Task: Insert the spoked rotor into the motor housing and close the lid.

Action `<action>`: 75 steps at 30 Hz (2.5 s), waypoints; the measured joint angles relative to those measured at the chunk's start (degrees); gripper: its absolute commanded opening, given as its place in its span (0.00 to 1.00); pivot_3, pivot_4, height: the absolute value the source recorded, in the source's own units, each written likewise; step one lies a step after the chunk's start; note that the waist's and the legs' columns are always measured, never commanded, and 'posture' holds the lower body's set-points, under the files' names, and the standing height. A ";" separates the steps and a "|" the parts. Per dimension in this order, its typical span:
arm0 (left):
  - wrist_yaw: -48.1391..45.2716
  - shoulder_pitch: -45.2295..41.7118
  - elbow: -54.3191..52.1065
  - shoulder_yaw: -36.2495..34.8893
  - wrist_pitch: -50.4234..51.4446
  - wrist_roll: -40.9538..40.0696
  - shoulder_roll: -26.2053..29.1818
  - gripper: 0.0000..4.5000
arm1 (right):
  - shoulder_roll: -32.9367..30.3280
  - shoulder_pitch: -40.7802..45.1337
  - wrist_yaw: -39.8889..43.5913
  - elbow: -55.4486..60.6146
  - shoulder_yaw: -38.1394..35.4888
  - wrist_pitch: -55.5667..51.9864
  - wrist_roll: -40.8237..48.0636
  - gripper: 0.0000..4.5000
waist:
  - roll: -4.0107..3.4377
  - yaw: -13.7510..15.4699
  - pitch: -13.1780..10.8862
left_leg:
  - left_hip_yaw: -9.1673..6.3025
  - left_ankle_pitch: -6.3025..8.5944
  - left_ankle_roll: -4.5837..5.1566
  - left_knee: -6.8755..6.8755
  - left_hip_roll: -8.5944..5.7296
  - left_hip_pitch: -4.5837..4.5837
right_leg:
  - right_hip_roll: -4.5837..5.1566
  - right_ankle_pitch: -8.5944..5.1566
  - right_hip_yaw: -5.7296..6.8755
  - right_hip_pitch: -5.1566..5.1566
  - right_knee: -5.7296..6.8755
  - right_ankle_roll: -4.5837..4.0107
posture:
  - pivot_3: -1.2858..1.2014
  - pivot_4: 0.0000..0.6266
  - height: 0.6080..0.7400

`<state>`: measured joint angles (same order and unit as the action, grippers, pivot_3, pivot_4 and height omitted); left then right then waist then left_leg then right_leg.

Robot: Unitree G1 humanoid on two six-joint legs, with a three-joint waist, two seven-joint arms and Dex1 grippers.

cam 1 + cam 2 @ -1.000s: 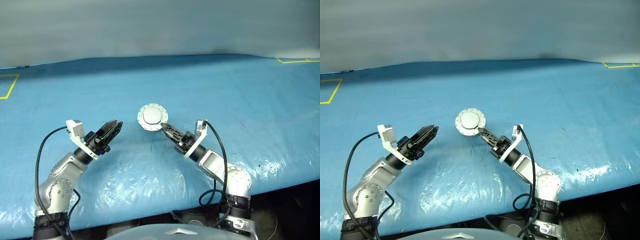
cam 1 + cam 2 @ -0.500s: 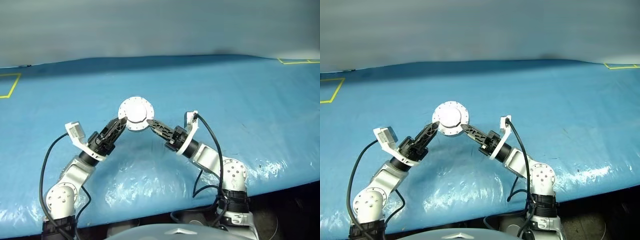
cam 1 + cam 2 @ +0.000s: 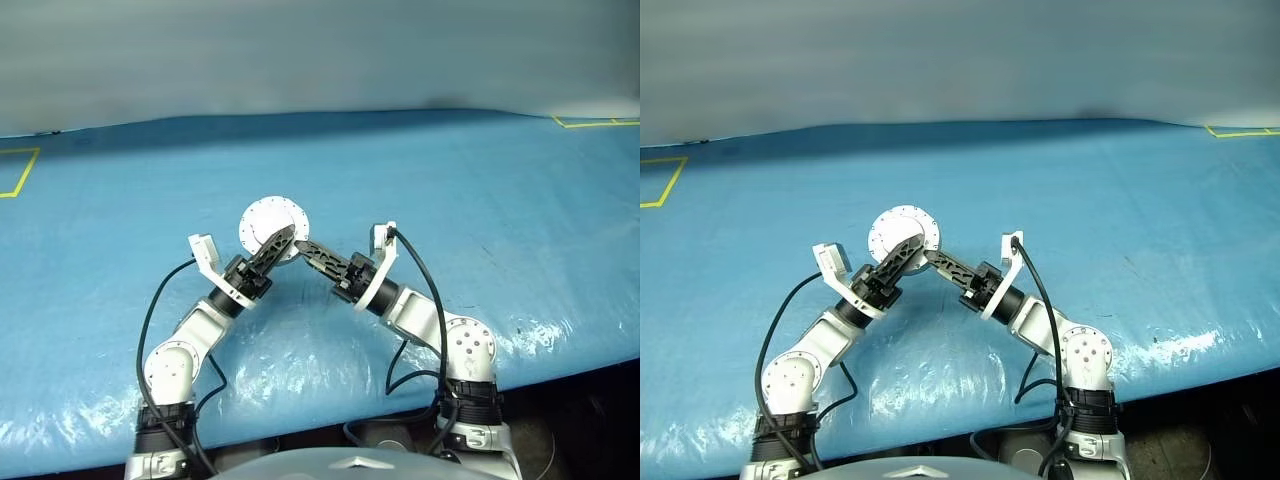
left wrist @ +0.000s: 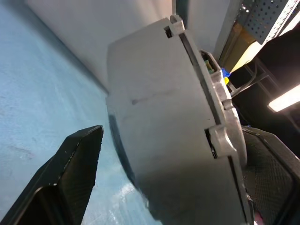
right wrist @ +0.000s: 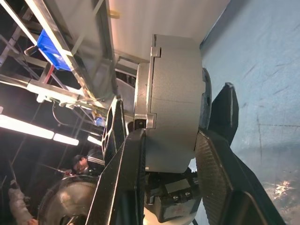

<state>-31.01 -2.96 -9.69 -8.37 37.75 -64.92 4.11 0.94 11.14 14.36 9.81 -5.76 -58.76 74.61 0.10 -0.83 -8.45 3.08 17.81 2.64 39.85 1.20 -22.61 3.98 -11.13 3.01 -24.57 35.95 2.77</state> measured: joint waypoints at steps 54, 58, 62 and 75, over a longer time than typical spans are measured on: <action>14.39 -2.74 2.85 -5.00 -4.71 2.04 -4.64 0.61 | -0.08 1.05 -3.68 -0.13 1.95 3.26 -5.45 0.64 | 0.01 0.03 0.04 | 0.06 0.01 0.03 0.13 -0.01 0.05 | -0.03 0.07 -0.10 0.04 0.03 0.05 | 0.52 0.24 1.00; 15.94 -2.45 5.49 -6.93 -5.20 4.36 -4.01 0.61 | 0.09 1.10 -3.50 0.15 1.90 3.29 -4.79 0.64 | 0.03 0.01 0.03 | 0.05 0.00 0.02 0.13 0.02 -0.02 | -0.08 0.09 -0.09 0.00 0.01 0.02 | 0.52 0.24 1.00; 16.72 -4.53 7.50 -9.52 -7.68 6.12 -3.75 0.54 | 0.32 1.11 -3.52 0.15 2.04 3.45 -4.81 0.64 | 0.04 0.21 0.04 | 0.06 0.00 0.02 0.17 0.00 -0.01 | -0.06 0.12 -0.10 0.02 0.00 0.06 | 0.52 0.24 1.00; 19.85 -9.66 16.57 -14.00 -12.20 14.71 0.83 0.52 | -1.38 0.95 -2.63 0.91 3.99 5.04 -9.38 0.64 | 0.11 0.21 0.08 | 0.07 0.01 0.02 0.17 -0.01 -0.01 | -0.06 0.13 -0.08 0.03 -0.02 0.08 | 0.52 0.24 1.00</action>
<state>-11.15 -12.62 6.88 -22.37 25.55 -50.21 4.94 -0.45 12.09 11.73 10.72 -1.76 -53.72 65.23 0.22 -0.62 -8.37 3.15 17.81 2.66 40.02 1.19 -22.62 3.92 -11.00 2.93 -24.54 35.93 2.85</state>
